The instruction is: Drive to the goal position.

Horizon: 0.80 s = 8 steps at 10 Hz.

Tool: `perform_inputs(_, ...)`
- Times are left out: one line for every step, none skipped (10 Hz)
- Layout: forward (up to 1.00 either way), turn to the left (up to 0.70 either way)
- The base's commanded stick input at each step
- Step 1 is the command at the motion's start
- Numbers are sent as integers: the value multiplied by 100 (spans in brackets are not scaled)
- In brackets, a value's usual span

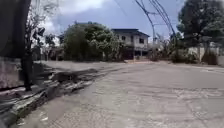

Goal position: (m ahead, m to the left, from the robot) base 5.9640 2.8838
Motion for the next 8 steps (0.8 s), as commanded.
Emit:
perform_inputs(100,-39)
perform_inputs(100,-38)
perform_inputs(100,-26)
perform_inputs(100,0)
perform_inputs(100,0)
perform_inputs(100,0)
perform_inputs(100,0)
perform_inputs(100,-1)
